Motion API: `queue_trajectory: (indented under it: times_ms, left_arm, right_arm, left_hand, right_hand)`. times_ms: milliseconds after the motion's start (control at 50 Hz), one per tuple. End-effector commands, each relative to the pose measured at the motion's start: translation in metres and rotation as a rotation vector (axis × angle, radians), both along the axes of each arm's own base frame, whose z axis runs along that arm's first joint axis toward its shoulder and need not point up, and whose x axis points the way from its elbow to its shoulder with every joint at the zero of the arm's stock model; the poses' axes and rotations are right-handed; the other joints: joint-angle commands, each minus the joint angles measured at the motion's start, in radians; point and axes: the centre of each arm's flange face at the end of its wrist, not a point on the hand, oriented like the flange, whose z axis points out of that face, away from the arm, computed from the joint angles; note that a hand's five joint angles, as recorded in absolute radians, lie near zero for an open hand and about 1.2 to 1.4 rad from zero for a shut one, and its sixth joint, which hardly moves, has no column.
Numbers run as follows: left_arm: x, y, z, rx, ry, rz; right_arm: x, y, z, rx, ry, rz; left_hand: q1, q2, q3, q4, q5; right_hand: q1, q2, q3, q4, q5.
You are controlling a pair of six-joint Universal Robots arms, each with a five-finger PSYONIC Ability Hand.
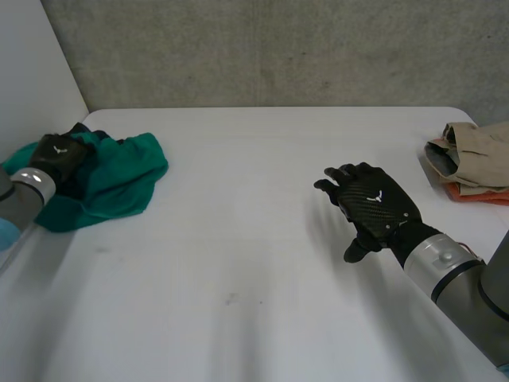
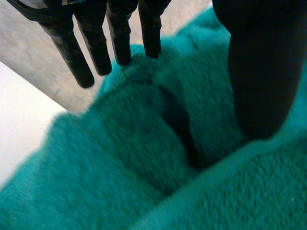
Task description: Fold the laundry.
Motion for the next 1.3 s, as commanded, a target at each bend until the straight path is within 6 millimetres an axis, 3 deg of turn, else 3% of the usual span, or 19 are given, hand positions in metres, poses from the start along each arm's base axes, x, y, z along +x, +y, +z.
queue_trajectory:
  times_ms: [20, 80, 180, 260, 320, 340, 400, 420, 500, 540, 560, 580, 680, 780, 920, 1020, 1100, 1200, 1300]
  left_arm:
    - [-0.015, -0.001, -0.009, 0.003, 0.003, -0.027]
    - [-0.037, 0.005, 0.006, -0.038, 0.012, -0.043]
    - [-0.075, 0.035, 0.055, -0.098, 0.096, -0.065]
    - [-0.120, 0.086, 0.097, -0.099, 0.258, -0.171]
    - [-0.161, 0.139, 0.119, -0.059, 0.386, -0.292]
    - [-0.179, 0.167, 0.122, -0.017, 0.440, -0.354]
    - [-0.201, 0.204, 0.117, 0.058, 0.491, -0.433]
    - [-0.214, 0.227, 0.106, 0.118, 0.501, -0.477]
    - [-0.235, 0.270, 0.077, 0.244, 0.473, -0.559]
    - [-0.242, 0.286, 0.065, 0.287, 0.450, -0.590]
    - [-0.246, 0.299, 0.059, 0.310, 0.431, -0.604]
    - [-0.248, 0.303, 0.058, 0.314, 0.427, -0.616]
    - [-0.245, 0.294, 0.075, 0.263, 0.451, -0.602]
    - [-0.220, 0.260, 0.100, 0.170, 0.480, -0.512]
    - [-0.210, 0.236, 0.105, 0.119, 0.461, -0.472]
    - [-0.205, 0.227, 0.066, 0.196, 0.275, -0.452]
    - [-0.198, 0.233, 0.046, 0.256, 0.117, -0.461]
    - [-0.197, 0.248, 0.033, 0.304, 0.052, -0.494]
    - [-0.216, 0.265, 0.033, 0.265, 0.091, -0.573]
  right_arm:
    - [-0.001, -0.001, 0.000, 0.001, 0.000, -0.004]
    - [-0.001, -0.001, 0.000, 0.001, 0.000, -0.007]
    - [-0.008, -0.009, 0.002, -0.009, -0.002, -0.042]
    - [-0.020, -0.023, 0.011, -0.042, -0.004, -0.143]
    - [-0.031, -0.037, 0.022, -0.082, -0.007, -0.244]
    - [-0.033, -0.040, 0.025, -0.090, -0.010, -0.266]
    - [-0.039, -0.047, 0.031, -0.109, -0.013, -0.318]
    - [-0.040, -0.048, 0.032, -0.113, -0.012, -0.327]
    - [-0.040, -0.050, 0.036, -0.126, -0.014, -0.331]
    - [-0.039, -0.051, 0.038, -0.133, -0.015, -0.330]
    - [-0.039, -0.051, 0.037, -0.130, -0.014, -0.329]
    - [-0.039, -0.051, 0.037, -0.128, -0.014, -0.326]
    - [-0.036, -0.050, 0.040, -0.106, -0.008, -0.303]
    - [-0.032, -0.049, 0.048, -0.074, -0.003, -0.263]
    - [-0.027, -0.033, 0.054, 0.111, 0.039, -0.161]
    - [-0.029, -0.021, 0.054, 0.241, 0.129, -0.134]
    - [-0.035, -0.019, 0.038, 0.271, 0.261, -0.110]
    - [-0.044, -0.016, 0.025, 0.255, 0.398, -0.087]
    - [-0.054, -0.016, 0.016, 0.272, 0.445, -0.108]
  left_hand:
    - [1.029, 1.047, 1.051, 1.051, 1.051]
    - [1.030, 1.047, 1.051, 1.052, 1.052]
    - [1.030, 1.047, 1.051, 1.052, 1.052]
    - [1.030, 1.047, 1.051, 1.052, 1.052]
    - [1.030, 1.047, 1.051, 1.052, 1.052]
    - [1.030, 1.047, 1.051, 1.052, 1.052]
    - [1.030, 1.047, 1.051, 1.052, 1.052]
    - [1.030, 1.047, 1.051, 1.052, 1.052]
    - [1.030, 1.047, 1.051, 1.052, 1.052]
    - [0.581, 0.599, 0.603, 0.603, 0.603]
    - [0.064, 0.081, 0.085, 0.085, 0.086]
    - [-0.063, -0.046, -0.042, -0.042, -0.041]
    - [-0.138, -0.121, -0.117, -0.117, -0.116]
    - [-0.126, -0.109, -0.105, -0.105, -0.104]
    - [-0.091, -0.074, -0.070, -0.070, -0.069]
    - [-0.088, -0.071, -0.067, -0.067, -0.066]
    - [-0.091, -0.074, -0.070, -0.070, -0.069]
    - [-0.094, -0.077, -0.073, -0.073, -0.072]
    - [-0.094, -0.077, -0.073, -0.073, -0.072]
  right_hand:
    - [-0.030, -0.049, -0.041, -0.061, -0.069]
    - [-0.030, -0.049, -0.041, -0.061, -0.069]
    - [-0.030, -0.049, -0.041, -0.061, -0.069]
    - [-0.030, -0.049, -0.041, -0.061, -0.069]
    - [-0.030, -0.049, -0.041, -0.061, -0.069]
    - [-0.030, -0.049, -0.041, -0.061, -0.069]
    - [-0.030, -0.049, -0.041, -0.061, -0.069]
    - [-0.030, -0.049, -0.041, -0.061, -0.069]
    - [-0.030, -0.049, -0.041, -0.061, -0.069]
    - [-0.030, -0.049, -0.041, -0.061, -0.069]
    - [-0.030, -0.049, -0.041, -0.061, -0.069]
    - [-0.030, -0.049, -0.041, -0.061, -0.069]
    - [-0.030, -0.049, -0.041, -0.061, -0.069]
    - [-0.030, -0.049, -0.041, -0.061, -0.069]
    - [-0.030, -0.049, -0.041, -0.061, -0.069]
    - [-0.030, -0.049, -0.041, -0.061, -0.069]
    - [-0.030, -0.049, -0.041, -0.061, -0.069]
    - [-0.030, -0.049, -0.041, -0.061, -0.069]
    - [-0.030, -0.049, -0.041, -0.061, -0.069]
